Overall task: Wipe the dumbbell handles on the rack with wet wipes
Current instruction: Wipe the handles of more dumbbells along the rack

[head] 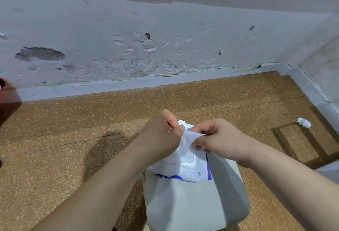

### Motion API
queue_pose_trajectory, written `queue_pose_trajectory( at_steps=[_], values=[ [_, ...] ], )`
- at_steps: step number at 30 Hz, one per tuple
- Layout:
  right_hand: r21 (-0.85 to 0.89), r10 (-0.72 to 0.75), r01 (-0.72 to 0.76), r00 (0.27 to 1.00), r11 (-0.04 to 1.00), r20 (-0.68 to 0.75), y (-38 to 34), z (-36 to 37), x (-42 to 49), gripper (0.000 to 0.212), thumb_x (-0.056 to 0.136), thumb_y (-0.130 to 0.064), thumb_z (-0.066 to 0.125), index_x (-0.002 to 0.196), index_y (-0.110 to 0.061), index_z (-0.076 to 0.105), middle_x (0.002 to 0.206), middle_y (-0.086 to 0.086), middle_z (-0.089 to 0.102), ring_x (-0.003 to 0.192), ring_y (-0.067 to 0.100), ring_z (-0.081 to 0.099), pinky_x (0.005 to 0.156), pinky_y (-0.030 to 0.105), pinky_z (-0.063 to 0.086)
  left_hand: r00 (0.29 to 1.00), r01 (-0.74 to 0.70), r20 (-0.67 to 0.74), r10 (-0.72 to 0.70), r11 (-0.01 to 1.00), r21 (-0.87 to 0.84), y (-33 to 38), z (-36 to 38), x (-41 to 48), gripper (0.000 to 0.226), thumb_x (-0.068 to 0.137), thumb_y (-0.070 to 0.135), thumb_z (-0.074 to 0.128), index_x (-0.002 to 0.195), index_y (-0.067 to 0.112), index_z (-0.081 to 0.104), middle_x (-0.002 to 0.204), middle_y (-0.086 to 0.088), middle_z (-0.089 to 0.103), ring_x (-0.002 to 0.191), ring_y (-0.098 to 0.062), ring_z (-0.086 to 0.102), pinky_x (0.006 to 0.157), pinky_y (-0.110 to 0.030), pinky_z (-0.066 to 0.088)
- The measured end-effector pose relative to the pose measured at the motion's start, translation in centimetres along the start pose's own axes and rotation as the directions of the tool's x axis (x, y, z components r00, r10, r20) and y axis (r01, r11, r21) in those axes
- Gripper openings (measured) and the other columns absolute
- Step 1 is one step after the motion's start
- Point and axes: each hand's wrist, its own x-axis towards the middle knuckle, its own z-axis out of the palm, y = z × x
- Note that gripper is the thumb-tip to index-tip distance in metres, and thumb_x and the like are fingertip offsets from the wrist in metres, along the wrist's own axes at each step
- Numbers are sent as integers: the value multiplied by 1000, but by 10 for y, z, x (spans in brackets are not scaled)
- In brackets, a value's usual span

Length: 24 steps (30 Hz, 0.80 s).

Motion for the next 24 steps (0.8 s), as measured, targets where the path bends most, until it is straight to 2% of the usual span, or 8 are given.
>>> queue_pose_trajectory(
  at_steps=[4,7,9,12,15,18,21,24],
  values=[
    [27,23,-23,999,999,-24,-5,-1,0,15,91,-7,66,80,-8,76,82,16,76,76,17,67,73,33,53,997,-39,65,35,998,52,1,2,0,22,83,47,72,80,26,67,62,18,57,58,-1,53,62,-26,47],
    [126,92,-89,996,988,-18,-6,-3,0,17,92,3,55,89,0,72,83,16,73,78,25,75,70,37,58,990,-94,118,74,981,170,-3,5,-3,26,72,53,76,84,33,64,77,19,60,67,2,56,67,-20,48],
    [166,125,-122,992,979,-8,-5,-5,-2,14,93,0,57,96,5,70,86,17,73,78,26,75,72,40,60,990,-97,116,74,973,208,-4,10,-4,28,70,55,76,82,34,62,77,18,61,66,1,57,66,-21,50],
    [196,118,-113,993,974,-14,-8,-3,-4,9,93,-10,63,90,-5,70,83,14,73,76,22,71,77,45,63,994,-111,14,110,978,179,0,18,-4,20,84,33,72,73,24,59,65,12,61,58,-7,54,62,-31,52],
    [151,61,-44,992,988,-113,-6,-3,-4,15,92,-17,64,78,-12,65,74,5,66,72,20,63,78,47,63,988,-156,3,157,981,116,5,25,-6,29,88,17,62,65,13,46,54,4,43,52,-12,37,54,-34,36],
    [134,45,-25,988,991,-149,0,-8,-4,19,94,-25,67,77,-19,61,77,2,65,74,19,64,76,39,61,992,-120,35,118,992,49,7,28,-5,22,92,20,57,76,4,61,71,-19,62,61,-32,57,63,-46,51],
    [49,82,-79,995,996,-60,4,-10,-7,15,78,-25,74,91,-23,67,89,1,74,84,20,71,84,44,61,996,-83,20,82,995,60,9,25,-4,23,93,23,56,81,7,68,79,-16,68,73,-33,66,73,-48,57],
    [-89,78,-79,997,993,-16,5,-5,-11,31,74,-18,80,100,-27,66,95,0,73,87,20,72,81,43,60,998,-36,-43,36,999,-6,13,21,-4,19,90,18,59,74,15,69,64,6,62,64,-17,59,62,-30,48]
  ],
)
